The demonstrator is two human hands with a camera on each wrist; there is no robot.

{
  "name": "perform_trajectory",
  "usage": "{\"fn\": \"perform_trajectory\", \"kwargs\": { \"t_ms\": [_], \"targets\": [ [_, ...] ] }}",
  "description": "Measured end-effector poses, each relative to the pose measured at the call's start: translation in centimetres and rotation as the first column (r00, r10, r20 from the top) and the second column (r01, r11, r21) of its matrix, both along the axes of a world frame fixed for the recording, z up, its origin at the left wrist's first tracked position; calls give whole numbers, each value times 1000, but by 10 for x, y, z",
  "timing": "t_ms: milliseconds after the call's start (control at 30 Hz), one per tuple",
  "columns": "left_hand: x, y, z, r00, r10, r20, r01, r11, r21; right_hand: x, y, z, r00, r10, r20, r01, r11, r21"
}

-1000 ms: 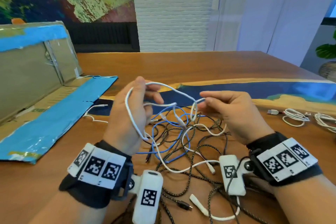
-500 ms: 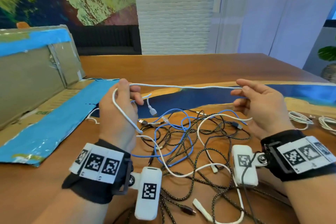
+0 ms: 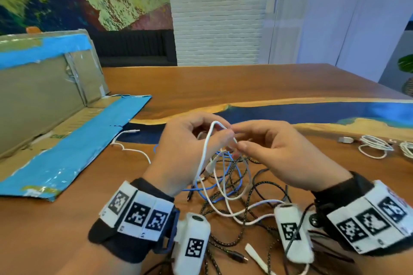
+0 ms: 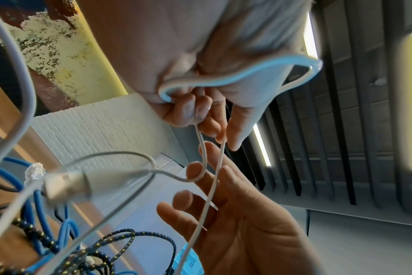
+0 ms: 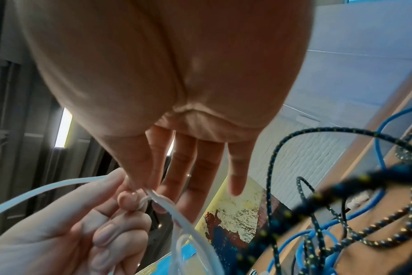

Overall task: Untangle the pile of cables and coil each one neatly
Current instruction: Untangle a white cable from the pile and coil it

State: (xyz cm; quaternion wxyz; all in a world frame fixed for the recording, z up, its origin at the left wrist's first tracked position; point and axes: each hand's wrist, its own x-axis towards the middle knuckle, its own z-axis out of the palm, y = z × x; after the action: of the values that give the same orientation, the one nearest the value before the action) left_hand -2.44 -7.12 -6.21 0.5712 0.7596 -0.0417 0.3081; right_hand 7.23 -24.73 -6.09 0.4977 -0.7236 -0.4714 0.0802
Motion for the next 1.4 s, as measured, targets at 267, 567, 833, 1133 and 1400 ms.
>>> {"fn": "perform_trajectory", "kwargs": {
  "t_ms": [267,567,833,1133,1400],
  "targets": [
    [1,1,1,989,-136,56,145,968,-203,14,1,-6,965,-243,-95,259,937,234],
    [9,9,0,997,43,68,-19,946,-324,43,-34,7,718,-695,-32,671,680,295],
    [4,-3,-1,1000,-5,8,6,983,-184,-16,11,2,989,-103,108,101,995,26],
    [5,3,-4,968,145,-207,-136,989,55,-5,4,4,992,-109,-62,123,947,298],
    [2,5,4,967,31,-255,-85,975,-206,20,-16,9,961,-253,-108,275,869,411]
  ]
}}
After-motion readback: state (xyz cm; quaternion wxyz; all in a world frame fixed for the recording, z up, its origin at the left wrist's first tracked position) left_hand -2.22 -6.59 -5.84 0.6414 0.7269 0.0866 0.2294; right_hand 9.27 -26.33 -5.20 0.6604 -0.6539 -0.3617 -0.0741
